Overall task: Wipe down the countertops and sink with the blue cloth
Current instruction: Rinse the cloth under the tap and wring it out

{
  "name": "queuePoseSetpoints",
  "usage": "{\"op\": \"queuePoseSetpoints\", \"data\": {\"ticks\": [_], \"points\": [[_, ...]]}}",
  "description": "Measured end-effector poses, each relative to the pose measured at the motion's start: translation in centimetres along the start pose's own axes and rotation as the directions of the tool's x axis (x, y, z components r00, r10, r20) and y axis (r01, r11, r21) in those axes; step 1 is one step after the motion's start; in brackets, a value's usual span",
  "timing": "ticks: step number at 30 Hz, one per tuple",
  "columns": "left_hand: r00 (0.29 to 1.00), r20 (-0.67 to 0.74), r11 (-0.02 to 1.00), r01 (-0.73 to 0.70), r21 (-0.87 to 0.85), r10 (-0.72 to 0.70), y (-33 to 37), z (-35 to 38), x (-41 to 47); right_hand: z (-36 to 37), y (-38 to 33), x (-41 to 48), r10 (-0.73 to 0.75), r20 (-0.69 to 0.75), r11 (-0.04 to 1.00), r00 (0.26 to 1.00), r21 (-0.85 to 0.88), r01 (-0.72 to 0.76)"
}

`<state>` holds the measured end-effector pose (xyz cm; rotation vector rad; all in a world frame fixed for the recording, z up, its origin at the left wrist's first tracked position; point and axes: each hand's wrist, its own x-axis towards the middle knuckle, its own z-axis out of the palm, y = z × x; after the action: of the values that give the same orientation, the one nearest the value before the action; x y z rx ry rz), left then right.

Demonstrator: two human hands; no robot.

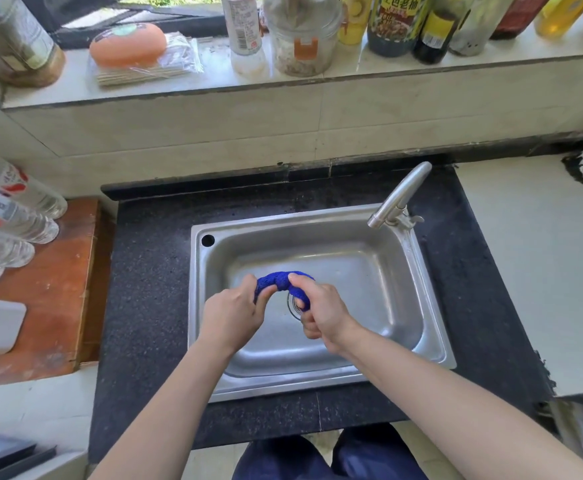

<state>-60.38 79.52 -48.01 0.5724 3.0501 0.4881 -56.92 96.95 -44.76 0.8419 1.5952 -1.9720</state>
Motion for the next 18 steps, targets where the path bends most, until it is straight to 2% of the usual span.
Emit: {"op": "queuePoseSetpoints", "data": {"ticks": [4, 8, 10, 11, 12, 13, 14, 15, 16, 18], "points": [[1.000, 0.001, 1.000, -0.021, -0.017, 0.022, -0.3, -1.0, 0.5, 0.4, -0.3, -0.4, 0.058, 0.063, 0.991, 0.996, 0.121, -0.066], [0.997, 0.049, 0.999, -0.053, 0.007, 0.053, -0.3, -1.6, 0.8, 0.4, -0.4, -0.5, 0.080, 0.104, 0.987, 0.991, 0.131, -0.094], [0.996, 0.086, 0.999, -0.035, 0.018, 0.033, -0.3, -1.9, 0.9, 0.1, -1.1, -0.5, 0.036, 0.074, 0.999, 0.997, 0.031, -0.039], [0.991, 0.136, 1.000, -0.008, 0.007, 0.007, -0.6, -2.2, 1.0, -0.2, -1.5, -0.6, -0.047, 0.044, 0.987, 0.998, -0.150, 0.054], [0.981, 0.196, 1.000, 0.022, -0.016, -0.018, -1.0, -2.6, 1.2, -0.8, -1.8, -0.6, -0.165, 0.032, 0.883, 0.986, -0.441, 0.162], [0.966, 0.255, 0.996, 0.060, -0.062, -0.042, -1.4, -3.0, 1.3, -1.3, -2.1, -0.6, -0.274, 0.059, 0.657, 0.960, -0.717, 0.232], [0.949, 0.309, 0.987, 0.107, -0.119, -0.066, -1.8, -3.5, 1.3, -1.7, -2.3, -0.5, -0.355, 0.116, 0.413, 0.928, -0.871, 0.267], [0.938, 0.335, 0.969, 0.160, -0.190, -0.090, -1.9, -4.2, 1.2, -2.1, -2.5, -0.4, -0.386, 0.153, 0.304, 0.910, -0.910, 0.282], [0.936, 0.332, 0.940, 0.212, -0.269, -0.117, -1.9, -4.8, 1.2, -2.4, -2.8, -0.4, -0.376, 0.164, 0.328, 0.912, -0.897, 0.297], [0.940, 0.289, 0.839, 0.300, -0.454, -0.179, -1.3, -6.0, 1.6, -2.4, -3.2, -0.3, -0.330, 0.151, 0.556, 0.932, -0.767, 0.321]]}}
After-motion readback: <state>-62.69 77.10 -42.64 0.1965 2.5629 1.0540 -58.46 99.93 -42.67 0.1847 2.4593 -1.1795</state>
